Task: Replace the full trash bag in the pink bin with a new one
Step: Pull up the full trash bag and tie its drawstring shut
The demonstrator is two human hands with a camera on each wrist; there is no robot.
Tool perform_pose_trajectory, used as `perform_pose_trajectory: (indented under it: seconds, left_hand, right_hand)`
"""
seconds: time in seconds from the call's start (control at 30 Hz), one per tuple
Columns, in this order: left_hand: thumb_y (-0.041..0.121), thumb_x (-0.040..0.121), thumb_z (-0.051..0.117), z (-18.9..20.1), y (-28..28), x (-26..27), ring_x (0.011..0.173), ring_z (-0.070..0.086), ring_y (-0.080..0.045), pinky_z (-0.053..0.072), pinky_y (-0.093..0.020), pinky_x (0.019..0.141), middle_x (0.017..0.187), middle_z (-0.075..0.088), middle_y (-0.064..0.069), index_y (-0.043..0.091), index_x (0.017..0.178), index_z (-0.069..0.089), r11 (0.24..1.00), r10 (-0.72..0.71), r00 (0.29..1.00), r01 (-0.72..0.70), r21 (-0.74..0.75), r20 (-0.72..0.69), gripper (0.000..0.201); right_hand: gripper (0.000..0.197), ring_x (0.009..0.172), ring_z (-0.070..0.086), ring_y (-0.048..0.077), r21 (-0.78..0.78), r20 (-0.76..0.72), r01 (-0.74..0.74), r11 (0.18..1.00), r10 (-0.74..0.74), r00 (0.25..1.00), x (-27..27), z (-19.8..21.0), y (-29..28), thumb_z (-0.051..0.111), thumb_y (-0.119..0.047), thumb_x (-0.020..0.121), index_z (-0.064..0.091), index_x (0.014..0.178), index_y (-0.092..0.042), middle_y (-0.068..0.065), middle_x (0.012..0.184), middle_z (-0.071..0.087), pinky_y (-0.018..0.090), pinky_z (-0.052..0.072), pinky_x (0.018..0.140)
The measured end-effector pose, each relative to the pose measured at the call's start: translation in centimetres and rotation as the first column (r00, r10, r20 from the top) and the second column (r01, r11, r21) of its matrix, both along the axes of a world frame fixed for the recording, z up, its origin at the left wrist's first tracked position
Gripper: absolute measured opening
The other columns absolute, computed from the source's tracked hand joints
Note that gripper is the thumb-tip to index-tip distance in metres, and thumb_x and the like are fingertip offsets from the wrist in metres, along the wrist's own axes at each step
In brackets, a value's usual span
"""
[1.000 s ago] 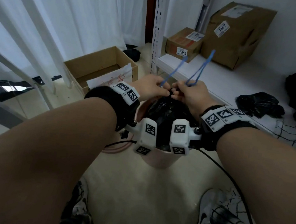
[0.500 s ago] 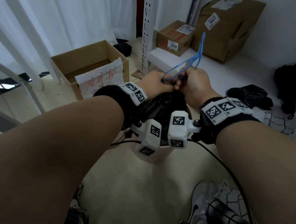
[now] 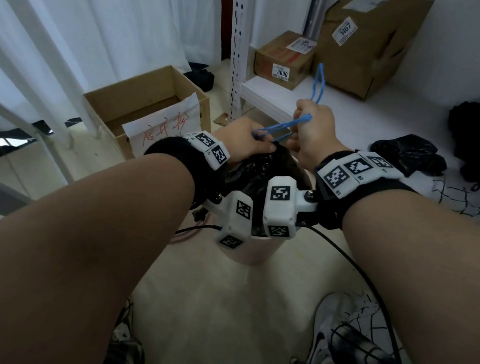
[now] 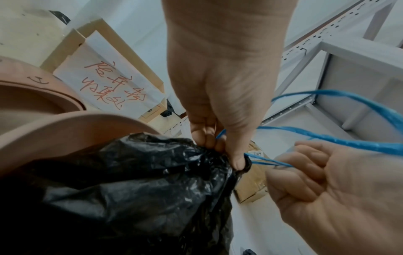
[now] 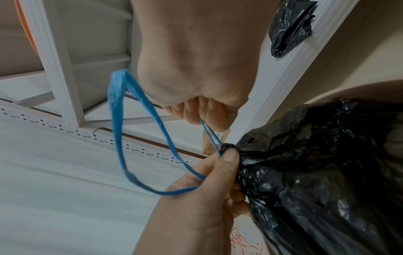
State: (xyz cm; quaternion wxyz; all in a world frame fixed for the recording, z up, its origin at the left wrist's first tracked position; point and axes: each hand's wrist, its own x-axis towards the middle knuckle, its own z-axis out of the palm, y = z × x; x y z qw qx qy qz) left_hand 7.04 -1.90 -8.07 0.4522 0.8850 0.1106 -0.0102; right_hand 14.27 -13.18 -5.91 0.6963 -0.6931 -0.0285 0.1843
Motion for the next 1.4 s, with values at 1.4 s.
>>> perform_pose_trajectory:
  seconds: [1.4]
  left_hand:
    - [0.024,0.098,0.047,2.8,2.6,-1.1,0.073,0.053,-0.014,0.046,-0.027,0.075,0.080,0.056,-0.006,0.006,0.092,0.059,0.956,0.182,0.948,-0.108,-0.271,0.261,0.022]
  right_hand:
    - [0.033,0.051,0.048,-0.005,-0.620,0.275,-0.401,0.674,0.666,0.694,-3.2,0.4,1.9,0.041,-0.020,0.100,0.058,0.076,-0.006,-0.009,0.062,0.050,0.003,0.034,0.049]
